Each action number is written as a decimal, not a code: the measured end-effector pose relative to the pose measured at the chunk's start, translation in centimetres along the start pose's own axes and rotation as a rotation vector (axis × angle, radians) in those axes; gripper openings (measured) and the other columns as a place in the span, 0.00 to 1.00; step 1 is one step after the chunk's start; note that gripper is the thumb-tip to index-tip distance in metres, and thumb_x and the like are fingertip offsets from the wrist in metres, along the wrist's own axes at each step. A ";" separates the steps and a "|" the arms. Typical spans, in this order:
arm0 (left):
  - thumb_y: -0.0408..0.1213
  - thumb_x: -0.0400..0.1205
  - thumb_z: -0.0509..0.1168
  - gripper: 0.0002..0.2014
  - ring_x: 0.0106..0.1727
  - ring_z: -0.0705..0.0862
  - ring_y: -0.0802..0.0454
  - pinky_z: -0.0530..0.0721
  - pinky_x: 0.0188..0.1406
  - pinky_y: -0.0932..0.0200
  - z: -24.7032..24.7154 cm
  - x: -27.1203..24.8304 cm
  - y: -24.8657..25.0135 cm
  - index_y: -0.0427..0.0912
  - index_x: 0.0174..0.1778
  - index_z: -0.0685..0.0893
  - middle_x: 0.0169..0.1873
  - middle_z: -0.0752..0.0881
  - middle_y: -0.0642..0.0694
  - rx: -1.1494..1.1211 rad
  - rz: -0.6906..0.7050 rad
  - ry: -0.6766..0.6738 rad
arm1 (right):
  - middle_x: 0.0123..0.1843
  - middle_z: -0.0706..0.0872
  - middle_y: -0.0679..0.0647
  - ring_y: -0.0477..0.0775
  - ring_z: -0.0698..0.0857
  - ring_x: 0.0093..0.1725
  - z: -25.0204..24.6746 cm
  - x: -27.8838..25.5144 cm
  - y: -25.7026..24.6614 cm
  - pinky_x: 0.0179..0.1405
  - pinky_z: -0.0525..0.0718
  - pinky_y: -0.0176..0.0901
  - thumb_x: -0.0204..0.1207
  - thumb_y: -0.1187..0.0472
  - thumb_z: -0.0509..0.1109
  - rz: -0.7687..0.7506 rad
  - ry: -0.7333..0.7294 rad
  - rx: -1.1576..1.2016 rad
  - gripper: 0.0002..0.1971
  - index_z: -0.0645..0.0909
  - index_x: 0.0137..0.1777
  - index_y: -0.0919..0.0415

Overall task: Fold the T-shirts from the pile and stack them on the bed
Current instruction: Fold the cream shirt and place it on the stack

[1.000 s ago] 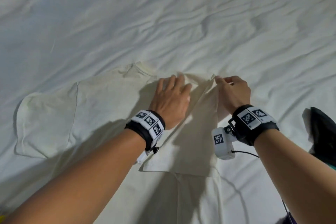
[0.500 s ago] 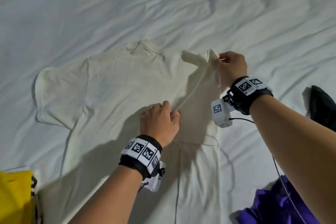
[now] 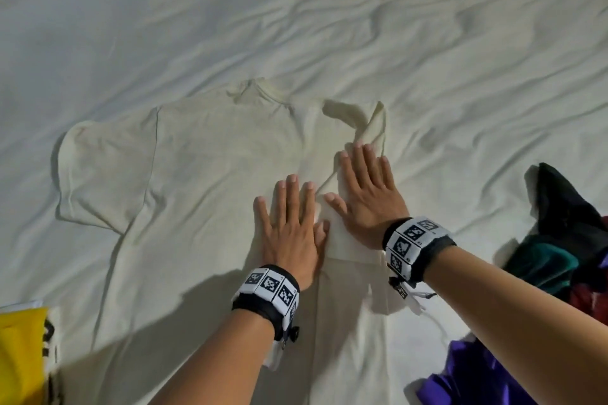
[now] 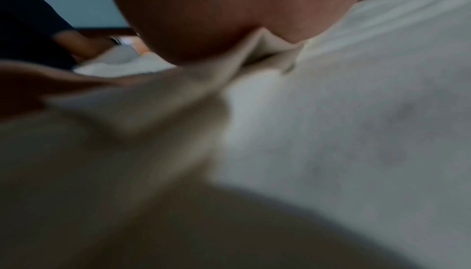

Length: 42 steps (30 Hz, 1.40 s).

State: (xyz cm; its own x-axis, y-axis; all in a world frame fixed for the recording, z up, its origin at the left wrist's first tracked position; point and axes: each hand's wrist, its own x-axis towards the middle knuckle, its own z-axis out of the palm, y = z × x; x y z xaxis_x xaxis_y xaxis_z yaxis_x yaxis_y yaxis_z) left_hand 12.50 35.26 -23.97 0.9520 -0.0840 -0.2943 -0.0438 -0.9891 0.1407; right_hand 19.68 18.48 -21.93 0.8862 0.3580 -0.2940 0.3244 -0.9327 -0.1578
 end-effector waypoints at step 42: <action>0.51 0.89 0.55 0.19 0.71 0.75 0.41 0.72 0.68 0.41 -5.4 -5.8 -21.3 0.43 0.69 0.77 0.68 0.80 0.42 -0.315 -0.752 -0.079 | 0.54 0.86 0.60 0.63 0.81 0.45 -4.9 19.9 -28.9 0.42 0.78 0.47 0.85 0.50 0.61 0.150 0.011 0.550 0.16 0.74 0.70 0.53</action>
State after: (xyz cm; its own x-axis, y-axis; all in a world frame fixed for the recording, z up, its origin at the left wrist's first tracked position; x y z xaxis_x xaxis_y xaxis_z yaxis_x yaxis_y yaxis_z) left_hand 9.52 57.43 -20.14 0.6684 0.5684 -0.4798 0.6962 -0.7051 0.1346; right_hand 29.52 52.37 -18.57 0.9137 0.2202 -0.3416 -0.0225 -0.8118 -0.5835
